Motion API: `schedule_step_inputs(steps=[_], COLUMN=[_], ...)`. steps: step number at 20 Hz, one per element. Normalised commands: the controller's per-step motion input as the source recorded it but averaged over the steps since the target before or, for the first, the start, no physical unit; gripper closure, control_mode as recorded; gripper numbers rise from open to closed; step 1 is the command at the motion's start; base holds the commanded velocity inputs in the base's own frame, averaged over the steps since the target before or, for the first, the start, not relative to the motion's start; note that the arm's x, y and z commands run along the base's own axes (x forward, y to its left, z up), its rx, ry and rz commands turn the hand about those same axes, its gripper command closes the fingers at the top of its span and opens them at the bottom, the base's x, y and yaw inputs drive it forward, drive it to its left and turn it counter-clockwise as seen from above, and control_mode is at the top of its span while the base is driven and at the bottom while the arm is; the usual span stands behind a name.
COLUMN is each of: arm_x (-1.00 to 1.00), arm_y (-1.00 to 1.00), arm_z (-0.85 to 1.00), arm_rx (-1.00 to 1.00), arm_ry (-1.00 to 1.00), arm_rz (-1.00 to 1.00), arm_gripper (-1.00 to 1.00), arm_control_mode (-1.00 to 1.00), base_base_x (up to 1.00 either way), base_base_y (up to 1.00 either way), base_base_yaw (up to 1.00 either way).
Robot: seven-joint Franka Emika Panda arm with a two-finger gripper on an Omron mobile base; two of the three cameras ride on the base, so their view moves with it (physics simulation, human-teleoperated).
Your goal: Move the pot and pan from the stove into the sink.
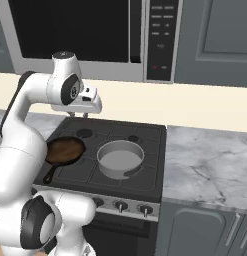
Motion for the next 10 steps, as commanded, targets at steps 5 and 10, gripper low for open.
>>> schedule_step_inputs(steps=[5,10], arm_x=[-0.11,-0.39], arm_y=[0.03,0.23], arm_z=[0.0,-0.01], arm_rx=[0.0,-0.01], arm_ry=[0.0,-0.05], arm_rz=[0.0,0.05], arm_gripper=[-1.0,-1.0], arm_control_mode=[-1.0,-1.0], base_base_x=[0.0,0.0], base_base_y=[0.0,0.0], base_base_yaw=[0.0,0.0])
